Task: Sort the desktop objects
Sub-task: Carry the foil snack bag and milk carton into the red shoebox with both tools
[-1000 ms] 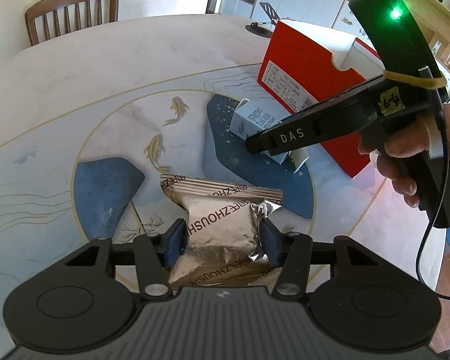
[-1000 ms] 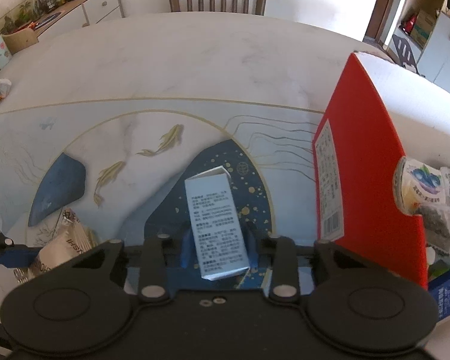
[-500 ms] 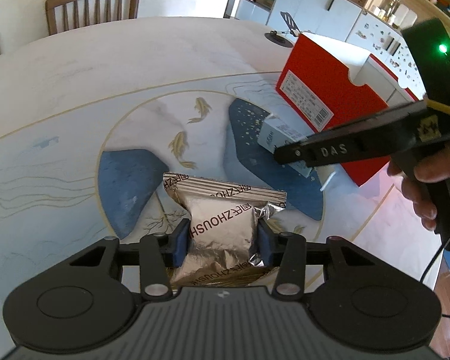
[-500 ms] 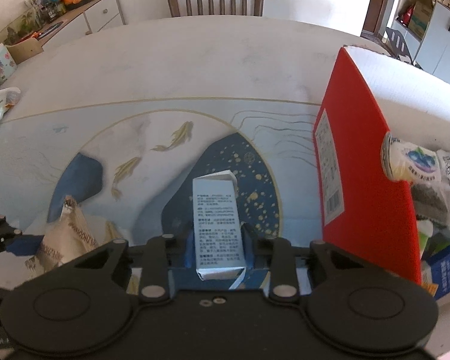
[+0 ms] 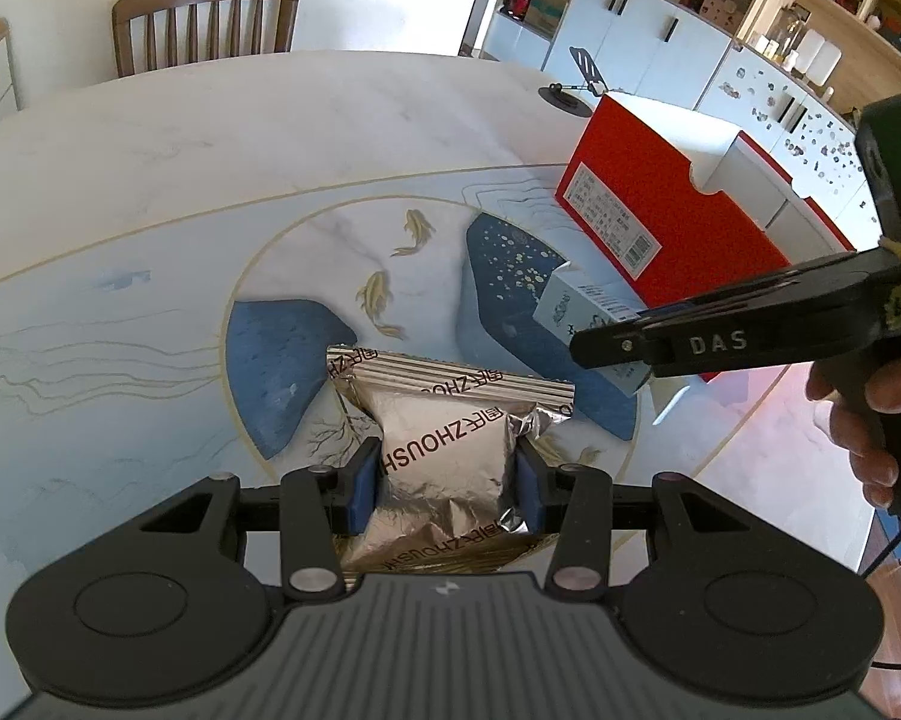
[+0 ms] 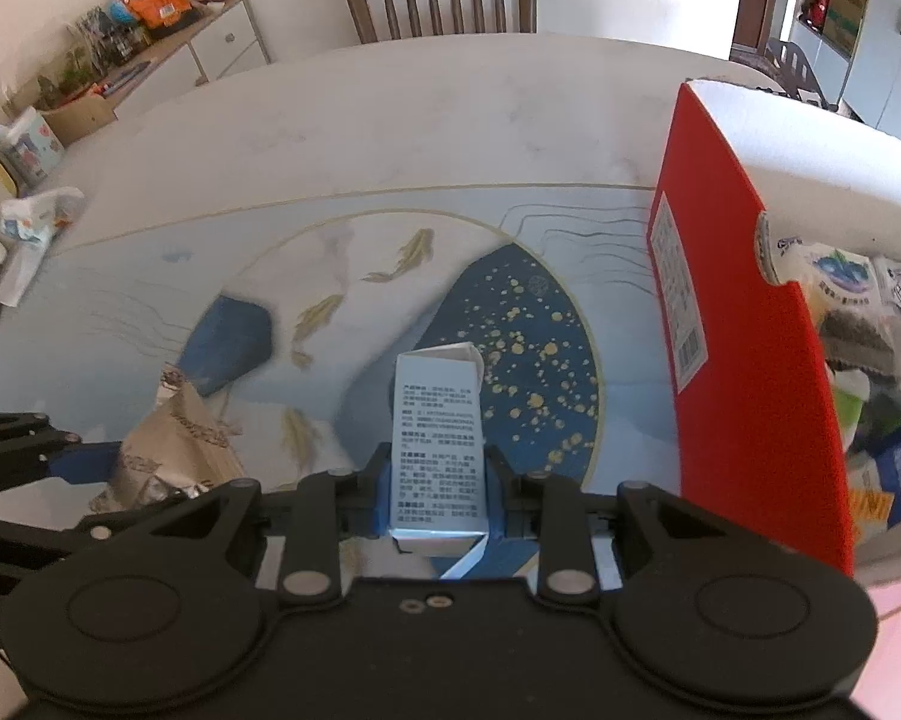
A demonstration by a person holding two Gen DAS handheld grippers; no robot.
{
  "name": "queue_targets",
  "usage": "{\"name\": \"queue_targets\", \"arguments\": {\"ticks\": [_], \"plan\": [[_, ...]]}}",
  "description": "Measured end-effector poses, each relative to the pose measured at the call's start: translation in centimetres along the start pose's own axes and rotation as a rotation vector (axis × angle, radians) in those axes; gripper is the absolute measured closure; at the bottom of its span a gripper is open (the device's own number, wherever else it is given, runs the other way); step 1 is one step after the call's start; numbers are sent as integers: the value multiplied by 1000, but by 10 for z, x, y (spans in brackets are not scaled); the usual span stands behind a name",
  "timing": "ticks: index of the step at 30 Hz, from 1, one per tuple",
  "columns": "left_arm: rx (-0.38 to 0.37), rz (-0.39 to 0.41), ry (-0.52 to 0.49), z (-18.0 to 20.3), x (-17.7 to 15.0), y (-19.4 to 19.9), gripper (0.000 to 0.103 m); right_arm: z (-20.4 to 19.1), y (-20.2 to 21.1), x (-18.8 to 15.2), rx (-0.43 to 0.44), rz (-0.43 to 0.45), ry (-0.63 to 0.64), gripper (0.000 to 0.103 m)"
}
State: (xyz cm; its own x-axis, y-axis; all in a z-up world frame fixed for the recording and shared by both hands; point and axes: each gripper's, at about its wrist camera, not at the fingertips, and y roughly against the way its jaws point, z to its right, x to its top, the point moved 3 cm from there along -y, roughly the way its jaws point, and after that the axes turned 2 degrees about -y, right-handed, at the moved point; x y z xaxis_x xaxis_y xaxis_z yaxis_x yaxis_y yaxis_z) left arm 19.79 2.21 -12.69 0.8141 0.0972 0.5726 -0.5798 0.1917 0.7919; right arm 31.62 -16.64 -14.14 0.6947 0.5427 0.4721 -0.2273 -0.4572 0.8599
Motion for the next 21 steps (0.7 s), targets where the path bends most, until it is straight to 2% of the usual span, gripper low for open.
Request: {"name": "queue_targets", "arguments": {"ticks": [11, 21], "plan": [[-4, 7, 2, 8, 2, 18, 59, -3, 37, -6, 58, 21, -23, 75], [-31, 45, -22, 28, 13, 45, 59, 0, 77, -5, 80, 62, -29, 75]]}}
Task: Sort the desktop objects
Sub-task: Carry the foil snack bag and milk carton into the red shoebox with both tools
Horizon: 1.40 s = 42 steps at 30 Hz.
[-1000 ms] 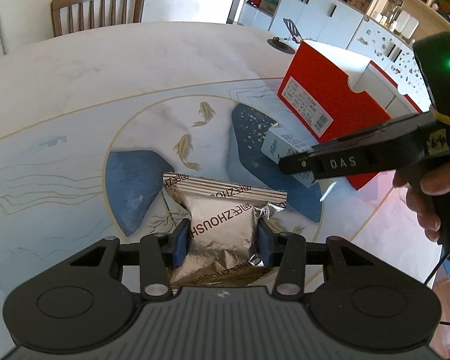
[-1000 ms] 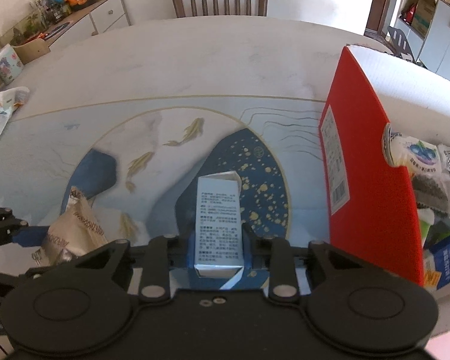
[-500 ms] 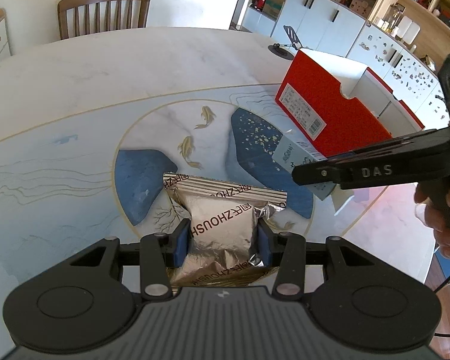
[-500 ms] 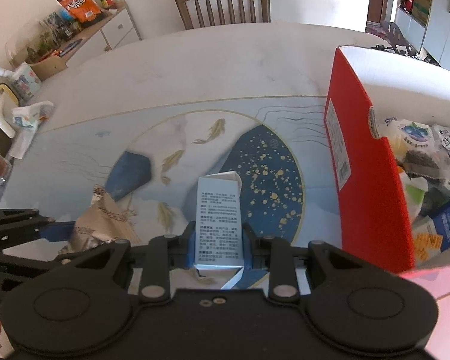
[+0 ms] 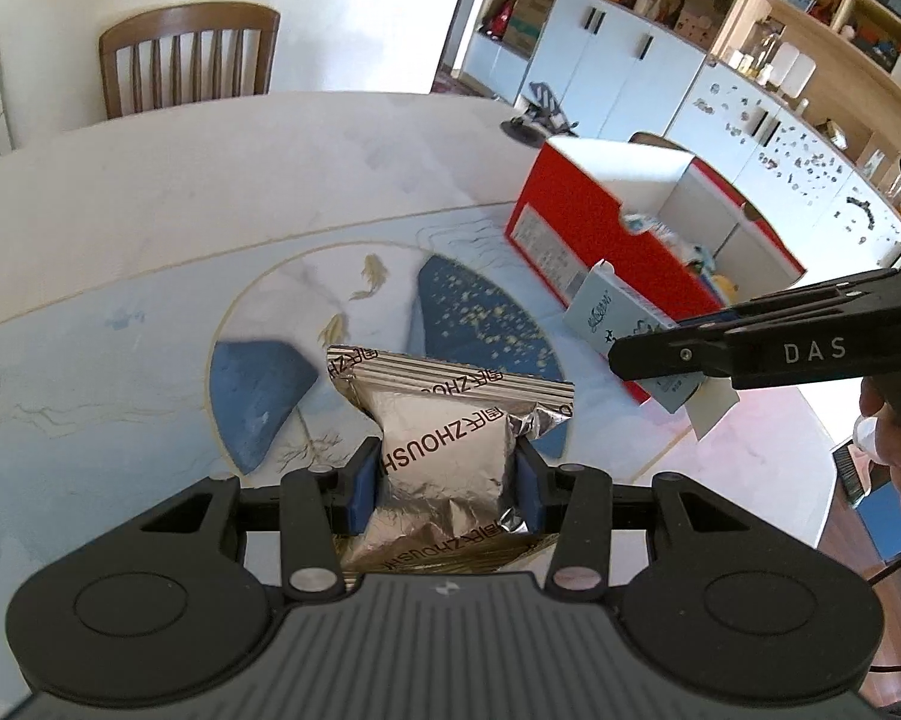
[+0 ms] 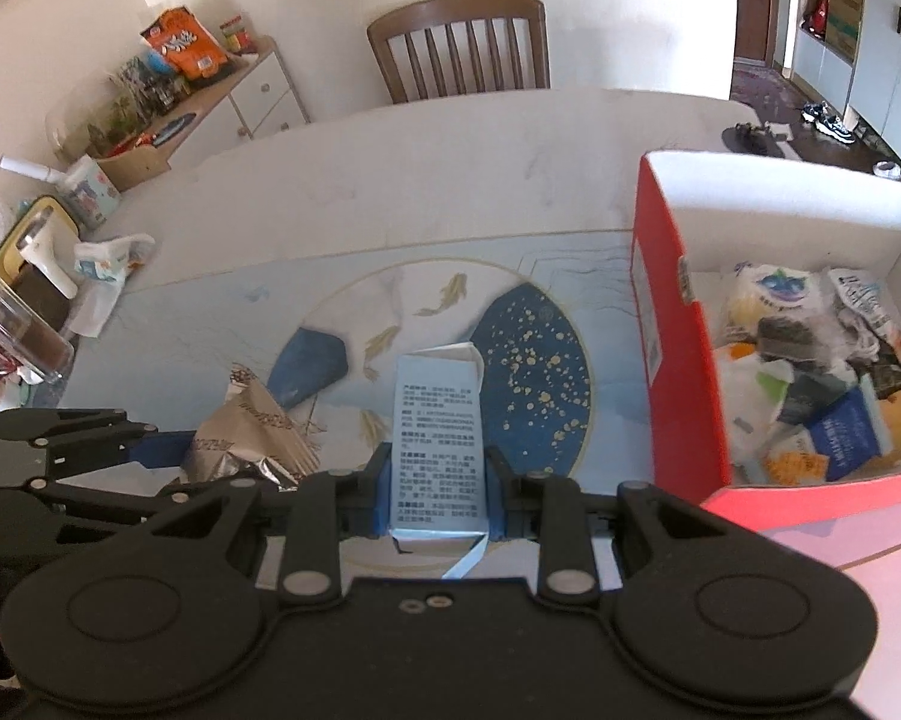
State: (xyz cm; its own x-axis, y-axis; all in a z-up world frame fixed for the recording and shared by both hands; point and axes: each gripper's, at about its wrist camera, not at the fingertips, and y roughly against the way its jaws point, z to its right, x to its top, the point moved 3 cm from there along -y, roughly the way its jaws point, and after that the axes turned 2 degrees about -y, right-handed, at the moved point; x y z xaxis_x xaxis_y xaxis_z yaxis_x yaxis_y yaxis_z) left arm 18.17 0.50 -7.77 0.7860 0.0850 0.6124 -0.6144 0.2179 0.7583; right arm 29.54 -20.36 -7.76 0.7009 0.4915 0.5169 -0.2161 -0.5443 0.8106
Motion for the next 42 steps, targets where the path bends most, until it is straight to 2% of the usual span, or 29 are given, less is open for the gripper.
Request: {"name": "queue_targets", "arguments": {"ticks": [8, 20, 28, 42], "plan": [[-33, 31, -40, 19, 19, 14, 59, 12, 34, 8, 9, 46, -38, 75], [-74, 61, -121, 60, 58, 20, 59, 53, 78, 21, -22, 116, -94, 75], [-97, 56, -163, 95, 79, -1, 59, 94, 93, 22, -46, 150, -131, 75], [-124, 39, -241, 165, 118, -53, 59, 175, 101, 29, -111, 158, -154, 75]]}}
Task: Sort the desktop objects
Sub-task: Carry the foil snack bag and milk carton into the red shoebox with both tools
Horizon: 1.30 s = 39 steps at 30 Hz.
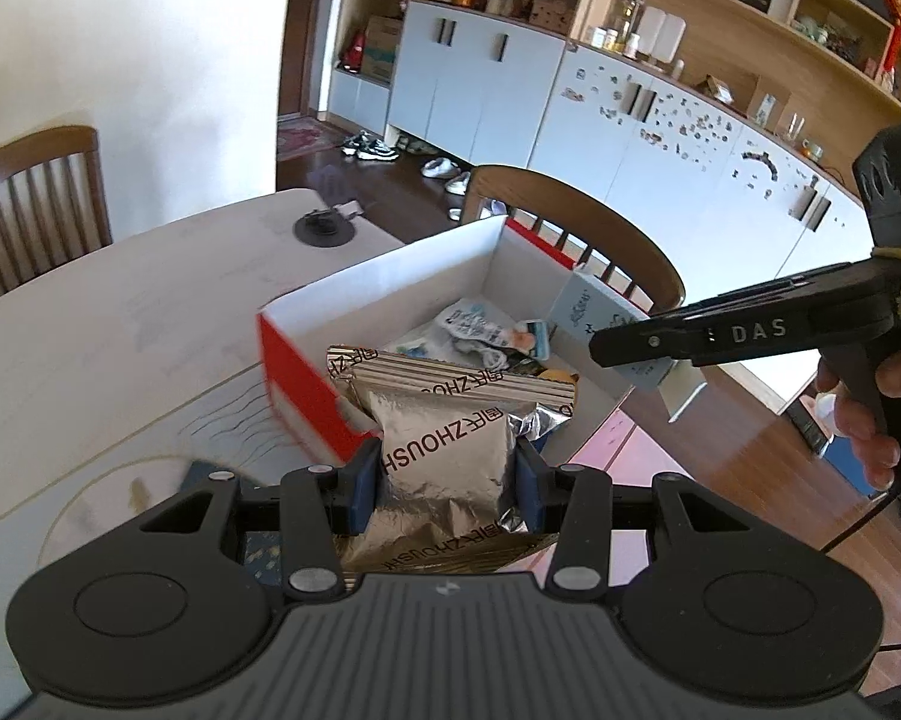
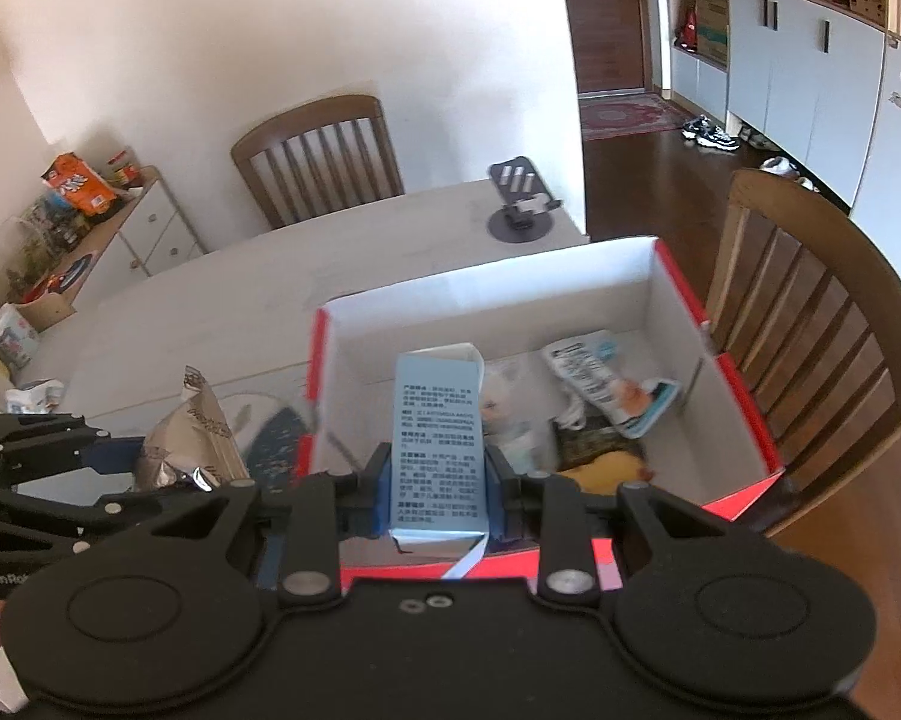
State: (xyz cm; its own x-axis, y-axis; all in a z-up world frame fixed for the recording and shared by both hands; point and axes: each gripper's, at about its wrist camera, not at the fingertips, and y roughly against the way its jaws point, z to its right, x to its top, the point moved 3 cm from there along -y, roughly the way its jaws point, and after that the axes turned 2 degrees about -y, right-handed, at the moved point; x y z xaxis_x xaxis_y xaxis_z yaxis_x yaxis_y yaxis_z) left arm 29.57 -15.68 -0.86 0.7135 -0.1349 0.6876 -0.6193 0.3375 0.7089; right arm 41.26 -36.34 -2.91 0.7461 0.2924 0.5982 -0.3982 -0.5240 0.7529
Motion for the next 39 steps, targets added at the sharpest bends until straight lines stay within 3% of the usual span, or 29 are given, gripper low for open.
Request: {"name": "queue_targets", "arguments": {"ticks": [13, 27, 39], "plan": [[-4, -53, -55, 33, 28, -56, 59, 52, -22, 15, -16, -22, 0, 75], [14, -104, -120, 42, 50, -112, 59, 79, -64, 35, -25, -67, 26, 75], [-23, -172, -188, 53, 59, -150, 59, 89, -106, 51, -45, -103, 68, 75]]}}
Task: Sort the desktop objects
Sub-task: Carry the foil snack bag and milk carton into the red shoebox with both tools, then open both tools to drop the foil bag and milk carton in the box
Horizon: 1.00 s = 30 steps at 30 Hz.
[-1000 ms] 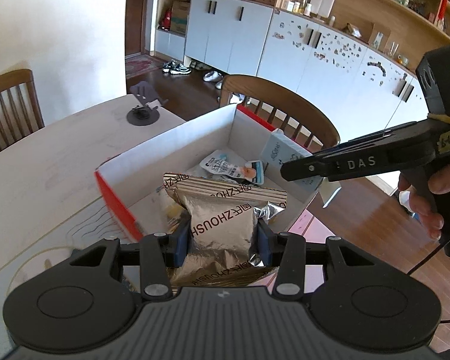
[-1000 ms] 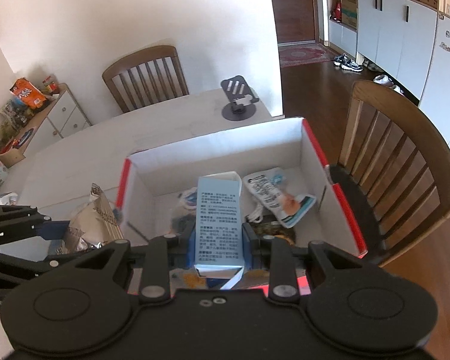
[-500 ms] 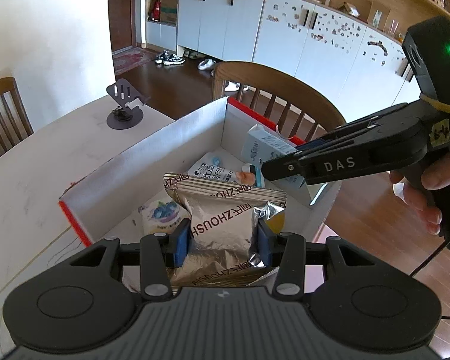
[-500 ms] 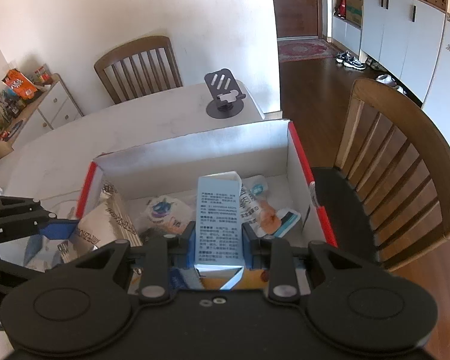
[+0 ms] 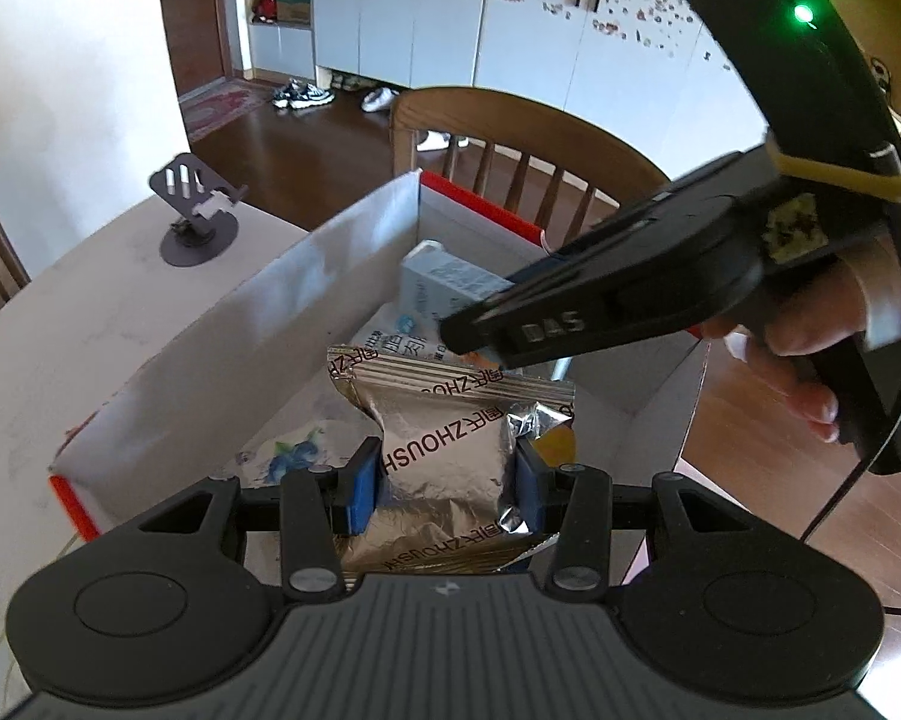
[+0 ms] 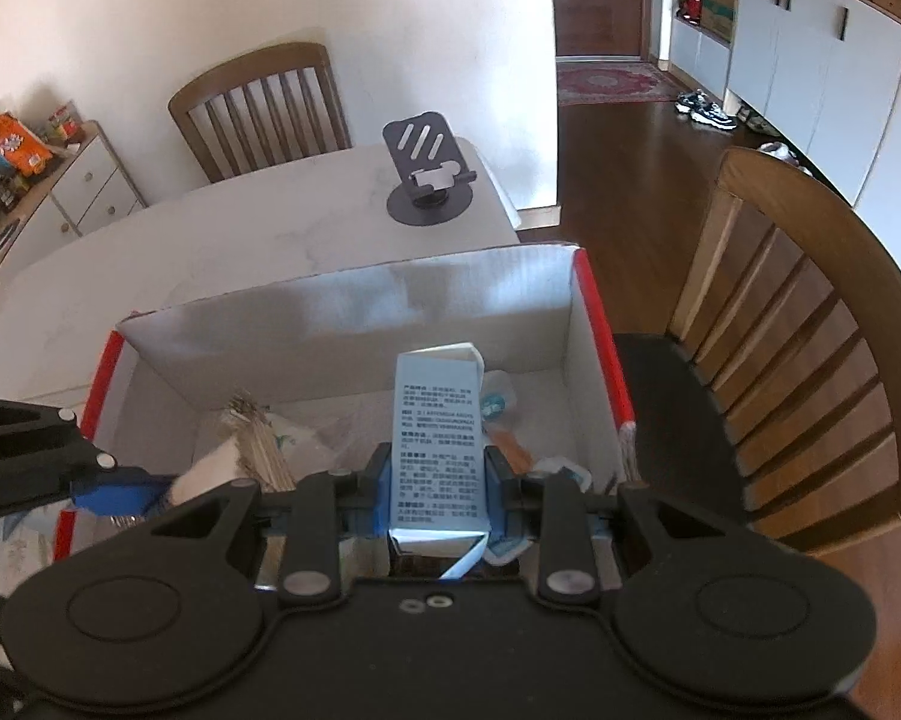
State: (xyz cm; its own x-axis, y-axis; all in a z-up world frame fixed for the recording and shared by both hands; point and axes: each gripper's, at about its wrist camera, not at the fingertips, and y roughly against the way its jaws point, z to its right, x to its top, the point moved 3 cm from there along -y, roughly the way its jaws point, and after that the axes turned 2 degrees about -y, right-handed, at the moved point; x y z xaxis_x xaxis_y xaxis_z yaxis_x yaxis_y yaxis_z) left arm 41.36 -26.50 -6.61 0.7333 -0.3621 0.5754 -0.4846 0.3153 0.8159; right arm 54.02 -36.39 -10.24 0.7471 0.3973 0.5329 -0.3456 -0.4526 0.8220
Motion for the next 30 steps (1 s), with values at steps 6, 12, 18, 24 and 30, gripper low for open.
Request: {"name": "queue_targets", "arguments": {"ticks": [6, 12, 18, 24, 30], "plan": [[-25, -35, 2, 2, 1, -16, 59, 2, -20, 0, -9, -25, 4, 74], [-41, -59, 3, 4, 0, -27, 59, 5, -36, -5, -20, -50, -4, 74], [-58, -74, 9, 7, -2, -35, 59, 7, -46, -11, -20, -64, -8, 74], [-82, -81, 37, 5, -2, -38, 58, 10, -45, -11, -11, -65, -15, 74], [-95, -74, 59, -1, 1, -41, 57, 11, -47, -11, -13, -70, -22, 72]]}}
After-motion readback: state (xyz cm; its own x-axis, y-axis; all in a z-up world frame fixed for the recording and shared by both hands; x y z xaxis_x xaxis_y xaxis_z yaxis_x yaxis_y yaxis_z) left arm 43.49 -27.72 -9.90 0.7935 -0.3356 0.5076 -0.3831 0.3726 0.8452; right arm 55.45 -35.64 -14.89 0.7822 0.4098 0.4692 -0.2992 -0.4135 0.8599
